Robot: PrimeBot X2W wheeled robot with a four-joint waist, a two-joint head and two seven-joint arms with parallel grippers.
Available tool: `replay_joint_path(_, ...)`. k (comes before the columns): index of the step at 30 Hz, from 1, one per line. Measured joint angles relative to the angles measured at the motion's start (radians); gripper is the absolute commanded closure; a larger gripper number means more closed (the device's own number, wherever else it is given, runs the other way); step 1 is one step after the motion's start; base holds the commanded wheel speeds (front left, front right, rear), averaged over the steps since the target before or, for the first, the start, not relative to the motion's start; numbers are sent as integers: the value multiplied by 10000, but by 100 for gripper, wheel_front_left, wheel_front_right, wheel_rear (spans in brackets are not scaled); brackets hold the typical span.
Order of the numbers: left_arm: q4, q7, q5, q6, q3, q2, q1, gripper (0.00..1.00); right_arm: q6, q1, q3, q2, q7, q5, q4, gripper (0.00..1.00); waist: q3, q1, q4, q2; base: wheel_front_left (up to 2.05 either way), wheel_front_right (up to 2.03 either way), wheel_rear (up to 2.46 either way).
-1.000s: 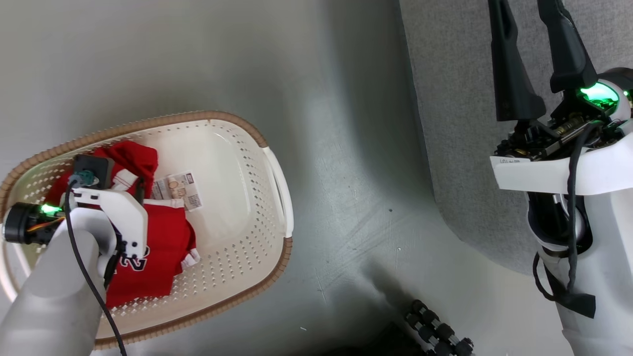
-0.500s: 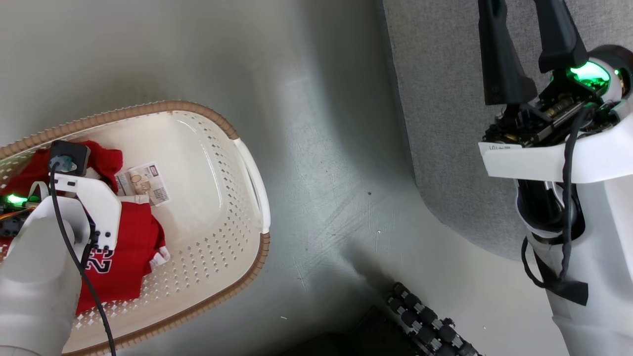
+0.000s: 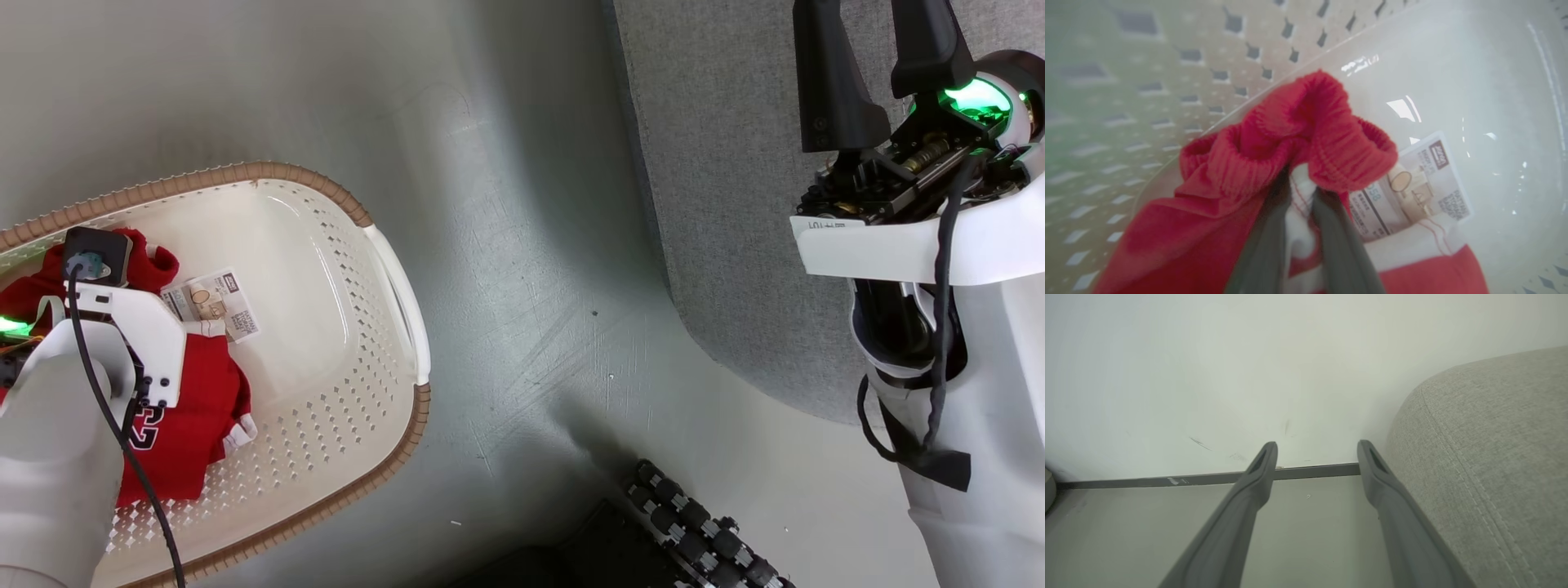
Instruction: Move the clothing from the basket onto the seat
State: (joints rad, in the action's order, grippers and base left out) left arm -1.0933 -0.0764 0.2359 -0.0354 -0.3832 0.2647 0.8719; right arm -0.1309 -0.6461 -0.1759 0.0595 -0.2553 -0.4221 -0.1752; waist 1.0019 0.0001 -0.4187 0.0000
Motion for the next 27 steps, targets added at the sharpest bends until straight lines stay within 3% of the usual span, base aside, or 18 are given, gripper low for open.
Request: replay_joint_path(27, 73, 2182, 107, 968, -174, -748, -14, 100, 0, -597, 533, -12, 0, 297, 94, 0, -939, 0, 388, 0, 0, 0, 0)
